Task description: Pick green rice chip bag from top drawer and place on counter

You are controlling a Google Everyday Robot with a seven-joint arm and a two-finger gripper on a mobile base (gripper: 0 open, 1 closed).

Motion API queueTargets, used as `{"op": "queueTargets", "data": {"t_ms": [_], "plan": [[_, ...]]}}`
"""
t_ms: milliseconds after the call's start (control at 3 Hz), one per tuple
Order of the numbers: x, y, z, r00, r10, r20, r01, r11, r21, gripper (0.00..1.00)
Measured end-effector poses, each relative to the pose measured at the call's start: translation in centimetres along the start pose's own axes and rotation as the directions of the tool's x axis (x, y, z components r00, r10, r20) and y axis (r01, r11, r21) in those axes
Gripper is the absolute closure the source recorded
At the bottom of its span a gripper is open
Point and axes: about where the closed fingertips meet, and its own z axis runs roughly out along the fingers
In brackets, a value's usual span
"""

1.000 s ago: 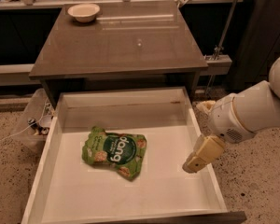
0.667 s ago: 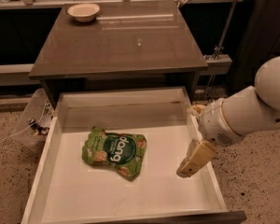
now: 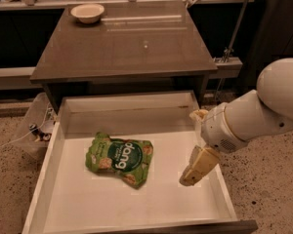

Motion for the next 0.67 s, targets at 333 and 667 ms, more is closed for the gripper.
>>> {"op": "queueTargets", "data": {"t_ms": [333, 667], "plan": [[-2.7, 0.8, 1.6, 0.998, -0.058, 0.013, 0.058, 0.9982, -0.012, 0.0], [-4.9, 3.3, 4.3, 0.99, -0.138, 0.038, 0.14, 0.9884, -0.058, 0.0]]}}
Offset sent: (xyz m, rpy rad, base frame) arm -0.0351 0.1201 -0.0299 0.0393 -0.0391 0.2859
